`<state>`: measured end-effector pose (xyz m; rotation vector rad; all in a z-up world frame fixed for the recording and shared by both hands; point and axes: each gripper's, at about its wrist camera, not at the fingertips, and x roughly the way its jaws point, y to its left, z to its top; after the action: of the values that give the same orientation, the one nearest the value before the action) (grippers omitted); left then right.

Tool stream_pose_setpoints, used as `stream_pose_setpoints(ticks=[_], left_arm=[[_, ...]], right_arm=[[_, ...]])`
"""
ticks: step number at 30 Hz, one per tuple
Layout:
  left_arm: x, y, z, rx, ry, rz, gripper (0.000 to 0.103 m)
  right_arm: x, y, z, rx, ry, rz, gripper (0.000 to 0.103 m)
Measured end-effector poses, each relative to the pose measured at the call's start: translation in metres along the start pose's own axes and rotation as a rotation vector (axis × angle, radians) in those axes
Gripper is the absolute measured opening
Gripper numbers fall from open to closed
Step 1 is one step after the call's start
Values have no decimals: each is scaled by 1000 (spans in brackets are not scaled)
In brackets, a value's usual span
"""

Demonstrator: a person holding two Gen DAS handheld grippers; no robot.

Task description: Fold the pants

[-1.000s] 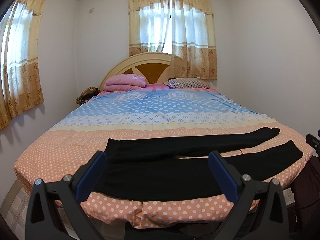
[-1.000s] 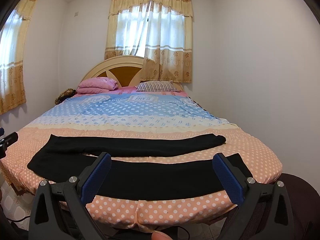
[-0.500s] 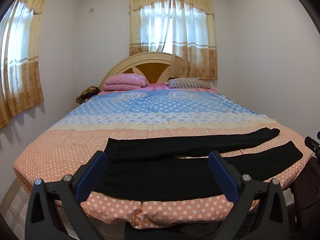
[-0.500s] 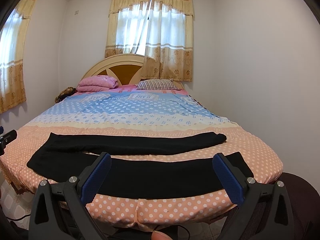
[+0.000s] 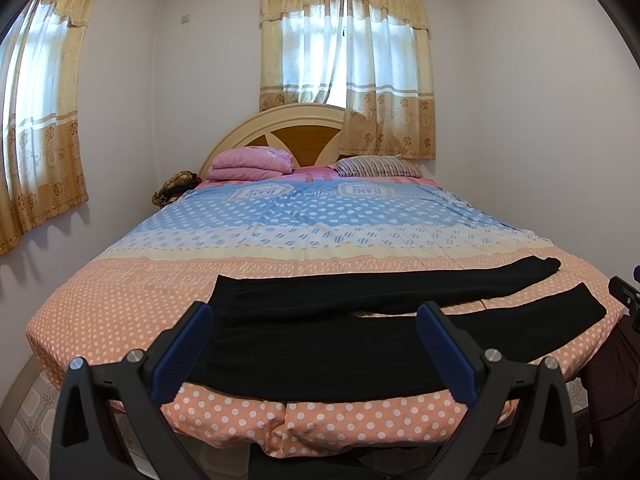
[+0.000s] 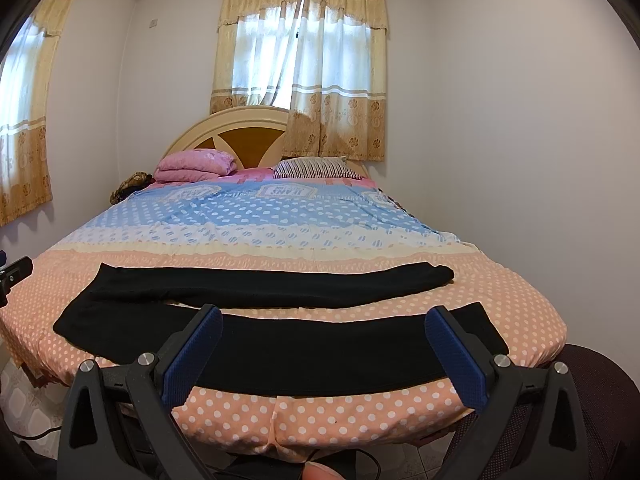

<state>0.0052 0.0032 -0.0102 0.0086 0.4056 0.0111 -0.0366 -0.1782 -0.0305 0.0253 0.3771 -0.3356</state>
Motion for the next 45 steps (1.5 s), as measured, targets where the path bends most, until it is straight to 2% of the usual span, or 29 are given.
stream_pose_setpoints(ticks=[25, 40, 45], left_arm=[[7, 4, -4, -3, 21, 5, 103], [20, 6, -8, -2, 57, 17, 103], [35, 12, -14, 0, 83, 26, 103]], right_arm=[[2, 6, 1, -4, 13, -3, 102], [7, 9, -3, 5, 27, 2, 102], [15, 6, -9, -2, 27, 23, 102]])
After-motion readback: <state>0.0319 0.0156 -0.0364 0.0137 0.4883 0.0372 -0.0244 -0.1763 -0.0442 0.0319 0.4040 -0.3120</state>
